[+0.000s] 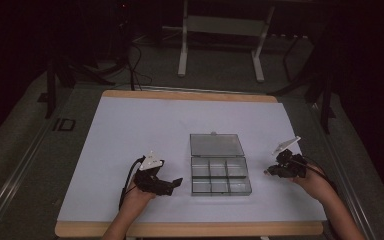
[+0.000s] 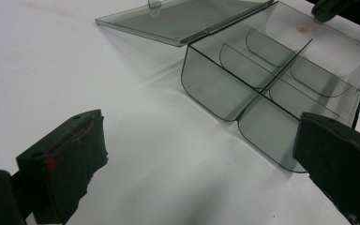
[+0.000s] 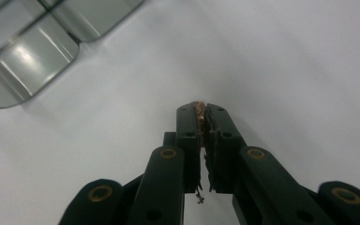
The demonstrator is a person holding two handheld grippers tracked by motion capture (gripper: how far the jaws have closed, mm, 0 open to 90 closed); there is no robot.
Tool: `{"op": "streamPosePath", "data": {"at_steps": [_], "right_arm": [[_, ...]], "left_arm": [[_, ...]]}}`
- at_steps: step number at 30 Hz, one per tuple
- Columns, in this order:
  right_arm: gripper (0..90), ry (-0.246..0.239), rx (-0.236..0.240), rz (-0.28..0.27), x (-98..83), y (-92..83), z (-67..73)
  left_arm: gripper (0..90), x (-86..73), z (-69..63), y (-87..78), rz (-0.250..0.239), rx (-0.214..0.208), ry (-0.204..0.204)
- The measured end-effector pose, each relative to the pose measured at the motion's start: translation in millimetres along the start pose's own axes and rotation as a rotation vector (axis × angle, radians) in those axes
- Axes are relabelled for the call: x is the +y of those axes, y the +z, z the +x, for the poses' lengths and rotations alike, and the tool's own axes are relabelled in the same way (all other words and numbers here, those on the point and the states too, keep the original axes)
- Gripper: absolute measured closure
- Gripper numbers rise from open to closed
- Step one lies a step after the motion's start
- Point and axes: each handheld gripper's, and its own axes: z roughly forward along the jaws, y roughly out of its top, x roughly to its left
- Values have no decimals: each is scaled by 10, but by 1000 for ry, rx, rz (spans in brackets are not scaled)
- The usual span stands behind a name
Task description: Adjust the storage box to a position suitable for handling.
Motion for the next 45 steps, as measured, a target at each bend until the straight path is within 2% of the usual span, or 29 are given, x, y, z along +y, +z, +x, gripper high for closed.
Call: {"op": "streamPosePath", "data": {"at_steps": [6,16,24,33,45], "right_arm": [[848,4,4,-29,21,-124,-10],[848,-16,4,-61,79,-280,13],[848,-37,0,-89,193,-451,51],[848,-69,0,-115,342,-614,84],[848,-123,1,-138,617,-717,218]], "left_arm": [[34,3,1,-7,-2,0,0],[34,6,7,-29,-9,2,0],[34,5,20,-54,-20,-5,-2],[34,-14,57,-65,-22,6,-8],[34,-25,74,-85,-29,10,-2]]}}
